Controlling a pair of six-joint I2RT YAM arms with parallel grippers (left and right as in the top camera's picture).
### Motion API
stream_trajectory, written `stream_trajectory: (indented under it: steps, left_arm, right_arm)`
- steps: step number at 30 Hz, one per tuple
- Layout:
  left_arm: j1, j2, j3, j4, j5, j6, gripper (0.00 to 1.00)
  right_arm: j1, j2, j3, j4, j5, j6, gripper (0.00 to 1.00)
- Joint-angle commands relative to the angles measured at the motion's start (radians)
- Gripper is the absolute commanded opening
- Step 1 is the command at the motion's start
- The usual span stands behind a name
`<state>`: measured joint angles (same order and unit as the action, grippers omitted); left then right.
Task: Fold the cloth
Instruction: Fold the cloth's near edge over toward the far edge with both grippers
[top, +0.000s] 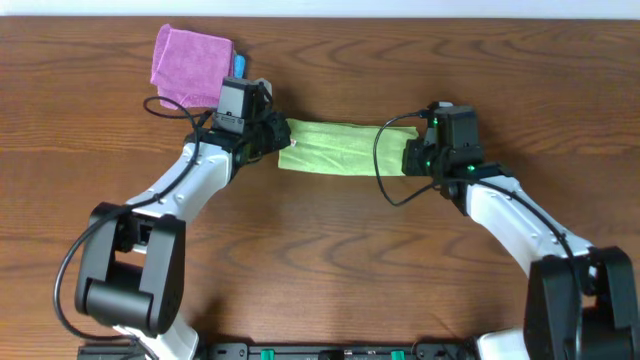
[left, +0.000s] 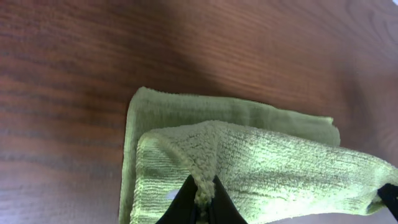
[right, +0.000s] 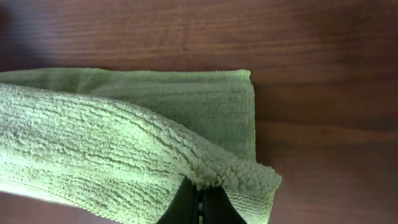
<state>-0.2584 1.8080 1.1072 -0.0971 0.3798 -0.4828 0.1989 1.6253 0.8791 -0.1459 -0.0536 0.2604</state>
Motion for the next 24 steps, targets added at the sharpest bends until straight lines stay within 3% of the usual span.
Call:
stream_trajectory:
  steps: [1,24]
  left_arm:
    - [0.008,0.039,0.0,0.024,-0.056,-0.016,0.06]
    - [-0.033,0.141,0.0,0.14,-0.177,-0.026,0.06]
  right_arm:
    - [-0.002,0.025,-0.005,0.026,0.07,0.013,0.01]
    - [-0.002,0.163,-0.005,0.207,0.092,-0.015,0.01]
